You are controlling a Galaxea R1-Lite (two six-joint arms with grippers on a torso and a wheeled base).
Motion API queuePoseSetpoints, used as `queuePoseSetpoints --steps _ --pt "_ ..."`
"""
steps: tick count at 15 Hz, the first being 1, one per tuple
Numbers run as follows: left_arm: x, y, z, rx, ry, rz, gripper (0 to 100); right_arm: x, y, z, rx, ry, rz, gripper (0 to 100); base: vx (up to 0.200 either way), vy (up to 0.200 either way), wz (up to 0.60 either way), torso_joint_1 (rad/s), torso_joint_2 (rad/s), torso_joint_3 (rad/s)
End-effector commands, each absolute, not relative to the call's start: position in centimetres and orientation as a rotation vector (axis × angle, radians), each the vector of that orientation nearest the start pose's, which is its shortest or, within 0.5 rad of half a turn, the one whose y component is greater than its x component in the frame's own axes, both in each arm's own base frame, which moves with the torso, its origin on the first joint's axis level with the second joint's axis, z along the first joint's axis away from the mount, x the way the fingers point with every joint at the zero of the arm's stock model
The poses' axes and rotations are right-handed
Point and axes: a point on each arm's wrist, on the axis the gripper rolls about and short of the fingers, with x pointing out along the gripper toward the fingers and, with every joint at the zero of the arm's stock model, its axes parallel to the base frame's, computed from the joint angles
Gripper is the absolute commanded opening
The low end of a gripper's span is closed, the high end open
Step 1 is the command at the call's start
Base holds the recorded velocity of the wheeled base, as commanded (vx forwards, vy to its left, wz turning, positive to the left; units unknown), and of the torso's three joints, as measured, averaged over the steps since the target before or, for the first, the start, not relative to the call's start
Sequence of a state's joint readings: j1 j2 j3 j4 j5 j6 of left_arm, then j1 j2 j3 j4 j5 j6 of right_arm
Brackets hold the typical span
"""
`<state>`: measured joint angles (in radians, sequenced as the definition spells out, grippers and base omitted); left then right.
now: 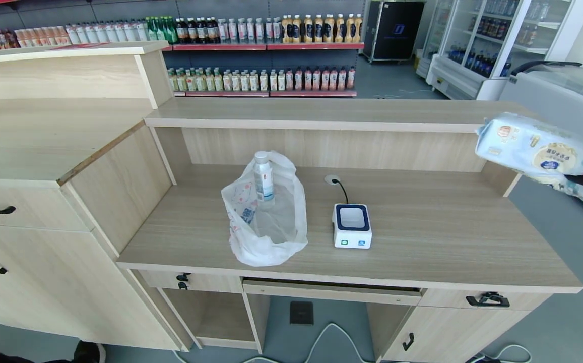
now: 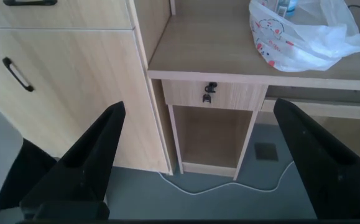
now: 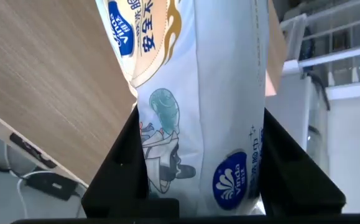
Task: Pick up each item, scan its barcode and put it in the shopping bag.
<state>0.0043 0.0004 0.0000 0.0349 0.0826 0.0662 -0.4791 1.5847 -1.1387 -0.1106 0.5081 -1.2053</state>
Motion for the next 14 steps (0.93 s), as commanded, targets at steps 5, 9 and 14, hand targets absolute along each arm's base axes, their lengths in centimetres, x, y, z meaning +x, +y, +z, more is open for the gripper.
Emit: queuePoseSetpoints --steps 5,9,14 --pt "-2.3 0.2 7.2 0.067 0.038 0.086 100 18.5 -4.3 31.0 -1.701 -0.335 0.219 0 0.0 0.0 0.0 0.0 0.0 0.0" --pt "-2.3 0.2 7.2 0.067 0.038 0.086 100 15.4 -0.9 29.4 -1.836 -0.61 0.132 0 0.0 0.0 0.0 0.0 0.0 0.0" --pt "-2.3 0.2 7.2 0.067 0.038 0.086 100 11.7 1.1 26.3 -1.904 -0.878 -0.088 0 0.0 0.0 0.0 0.0 0.0 0.0"
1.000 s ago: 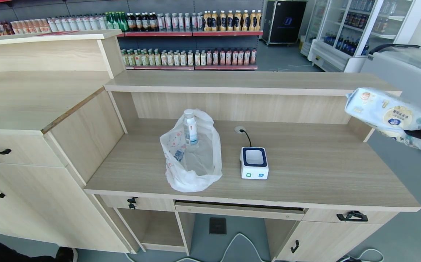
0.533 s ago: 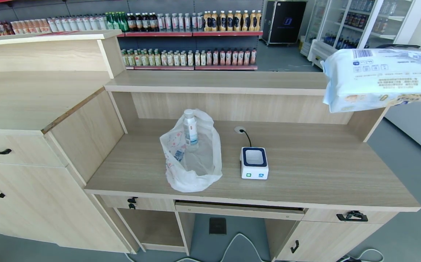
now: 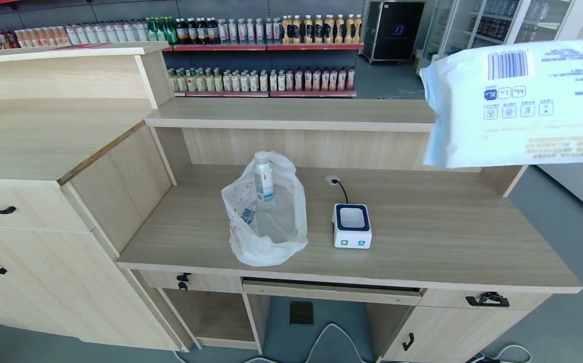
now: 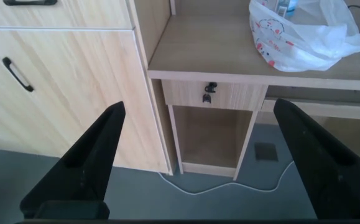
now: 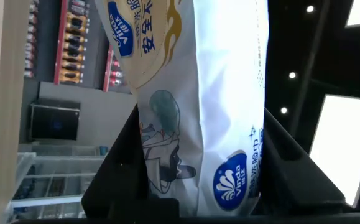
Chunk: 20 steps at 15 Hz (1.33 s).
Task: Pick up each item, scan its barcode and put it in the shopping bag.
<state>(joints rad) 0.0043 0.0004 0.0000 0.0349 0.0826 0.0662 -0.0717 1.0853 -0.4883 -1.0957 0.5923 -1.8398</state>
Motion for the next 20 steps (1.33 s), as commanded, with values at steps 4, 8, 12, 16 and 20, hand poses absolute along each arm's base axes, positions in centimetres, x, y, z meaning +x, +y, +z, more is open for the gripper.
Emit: queuePoseSetpoints --steps 4,8,12,16,20 --pt "-2.3 0.2 7.2 0.067 0.038 0.086 100 11.4 3.1 26.2 -1.963 -1.042 -0.075 0 0.0 0.0 0.0 0.0 0.0 0.0" --pt "-2.3 0.2 7.2 0.067 0.038 0.086 100 10.6 5.7 25.7 -1.93 -1.128 0.016 0 0.0 0.0 0.0 0.0 0.0 0.0" --pt "-2.3 0.2 7.2 0.067 0.038 0.086 100 8.1 5.6 24.9 -1.967 -1.129 0.114 0 0.0 0.0 0.0 0.0 0.0 0.0" --pt "-2.3 0.2 7.2 0.067 0.038 0.086 100 7.3 5.1 24.4 -1.994 -1.101 0.155 0 0.0 0.0 0.0 0.0 0.0 0.0" --pt "-2.3 0.2 7.2 0.067 0.038 0.086 100 7.2 5.1 24.4 -2.002 -1.1 0.153 0 0.0 0.0 0.0 0.0 0.0 0.0"
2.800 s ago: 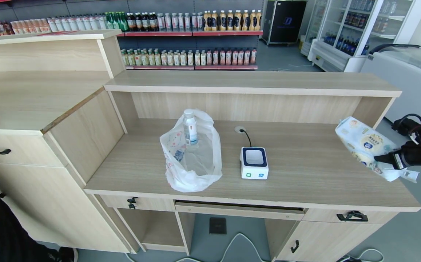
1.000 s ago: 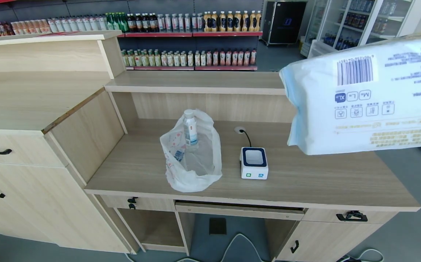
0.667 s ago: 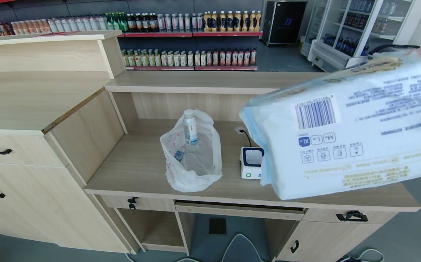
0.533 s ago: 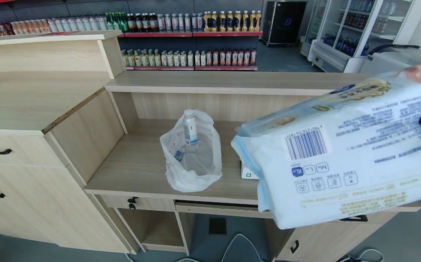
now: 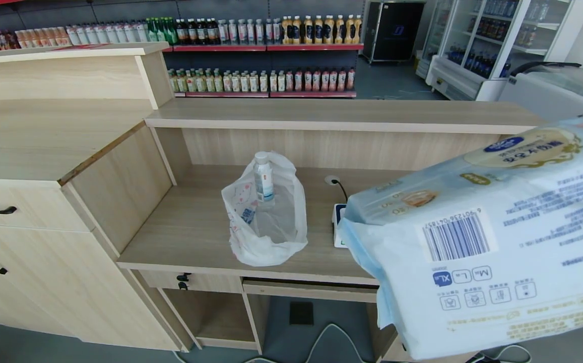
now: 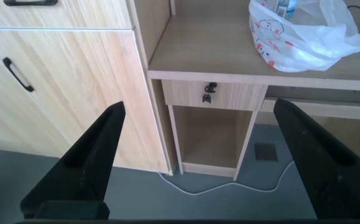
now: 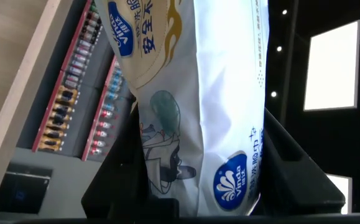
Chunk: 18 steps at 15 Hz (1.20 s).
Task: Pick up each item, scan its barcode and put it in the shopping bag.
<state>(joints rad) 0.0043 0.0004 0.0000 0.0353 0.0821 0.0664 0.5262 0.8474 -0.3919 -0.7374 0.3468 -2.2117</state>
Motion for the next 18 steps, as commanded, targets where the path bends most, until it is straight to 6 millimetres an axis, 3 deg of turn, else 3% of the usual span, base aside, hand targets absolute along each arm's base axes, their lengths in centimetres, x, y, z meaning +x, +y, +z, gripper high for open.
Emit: queuePoseSetpoints --steps 1,11,14,18 --pt "-2.3 0.2 7.2 0.067 0.038 0.086 100 7.3 5.1 24.3 -2.005 -1.093 0.169 0 0.0 0.0 0.0 0.0 0.0 0.0" --pt "-2.3 0.2 7.2 0.067 0.038 0.086 100 7.8 5.0 24.1 -2.004 -1.038 0.187 0 0.0 0.0 0.0 0.0 0.0 0.0" --pt "-2.3 0.2 7.2 0.067 0.038 0.086 100 10.0 5.2 22.7 -1.777 -0.756 0.382 0 0.0 0.0 0.0 0.0 0.0 0.0" --pt "-2.3 0.2 7.2 0.067 0.038 0.086 100 10.7 3.2 22.3 -1.394 -0.274 0.218 0 0.0 0.0 0.0 0.0 0.0 0.0"
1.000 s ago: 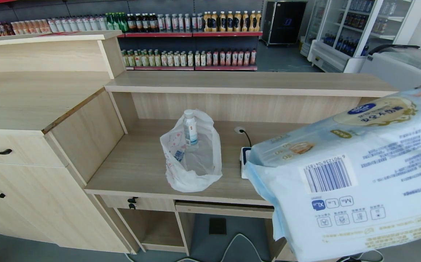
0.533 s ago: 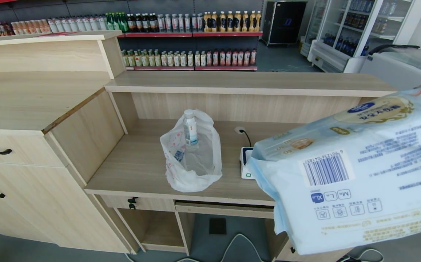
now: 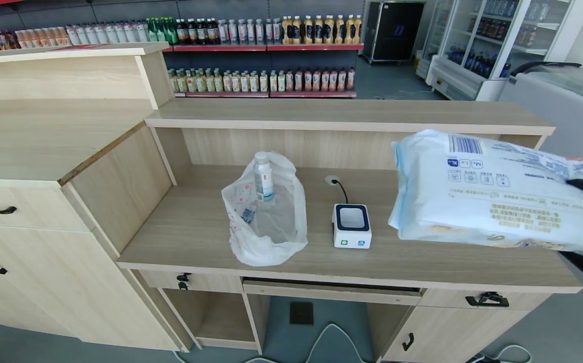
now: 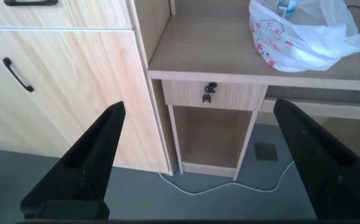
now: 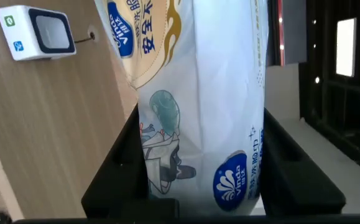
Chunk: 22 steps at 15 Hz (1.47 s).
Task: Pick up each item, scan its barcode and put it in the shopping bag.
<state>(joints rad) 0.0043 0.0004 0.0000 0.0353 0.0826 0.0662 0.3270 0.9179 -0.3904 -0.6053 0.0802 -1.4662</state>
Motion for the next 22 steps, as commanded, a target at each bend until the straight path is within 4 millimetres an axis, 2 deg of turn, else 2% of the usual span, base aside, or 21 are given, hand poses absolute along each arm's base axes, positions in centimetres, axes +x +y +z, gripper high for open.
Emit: queuePoseSetpoints --steps 1,4,5,7,11,14,15,16,18,20,22 --pt "-2.3 0.2 7.2 0.067 0.038 0.086 100 11.2 3.1 22.4 -1.286 -0.182 0.145 0 0.0 0.0 0.0 0.0 0.0 0.0" --pt "-2.3 0.2 7.2 0.067 0.038 0.086 100 12.9 3.3 22.5 -1.032 -0.03 0.016 0 0.0 0.0 0.0 0.0 0.0 0.0" --pt "-2.3 0.2 7.2 0.067 0.038 0.086 100 14.3 3.7 22.5 -0.856 0.018 -0.014 0 0.0 0.0 0.0 0.0 0.0 0.0" --pt "-2.3 0.2 7.2 0.067 0.038 0.086 100 16.0 4.0 22.7 -0.701 0.043 -0.019 0 0.0 0.0 0.0 0.0 0.0 0.0" --pt "-2.3 0.2 7.2 0.067 0.038 0.086 100 17.9 4.0 21.6 -0.576 0.117 -0.03 0 0.0 0.0 0.0 0.0 0.0 0.0" --pt "-2.3 0.2 7.2 0.067 0.038 0.086 100 18.1 4.6 22.5 -0.451 0.109 -0.002 0 0.0 0.0 0.6 0.002 0.0 0.002" --pt "-2.3 0.2 7.2 0.067 0.038 0.086 100 18.3 4.8 23.5 -0.395 0.138 0.015 0 0.0 0.0 0.6 0.002 0.01 -0.002" --pt "-2.3 0.2 7.2 0.067 0.038 0.086 100 18.1 6.1 24.4 -0.226 0.151 0.132 0 0.0 0.0 0.6 0.002 0.0 -0.007" --pt "-2.3 0.2 7.2 0.067 0.038 0.086 100 18.2 6.9 24.9 -0.031 0.164 0.364 0 0.0 0.0 0.0 0.0 0.0 0.0" --pt "-2.3 0.2 7.2 0.067 0.038 0.086 100 19.0 5.8 24.8 0.205 0.233 0.519 0 0.0 0.0 0.0 0.0 0.0 0.0" --pt "-2.3 0.2 7.2 0.067 0.038 0.086 100 20.9 4.3 24.0 0.312 0.299 0.5 0 0.0 0.0 0.0 0.0 0.0 0.0"
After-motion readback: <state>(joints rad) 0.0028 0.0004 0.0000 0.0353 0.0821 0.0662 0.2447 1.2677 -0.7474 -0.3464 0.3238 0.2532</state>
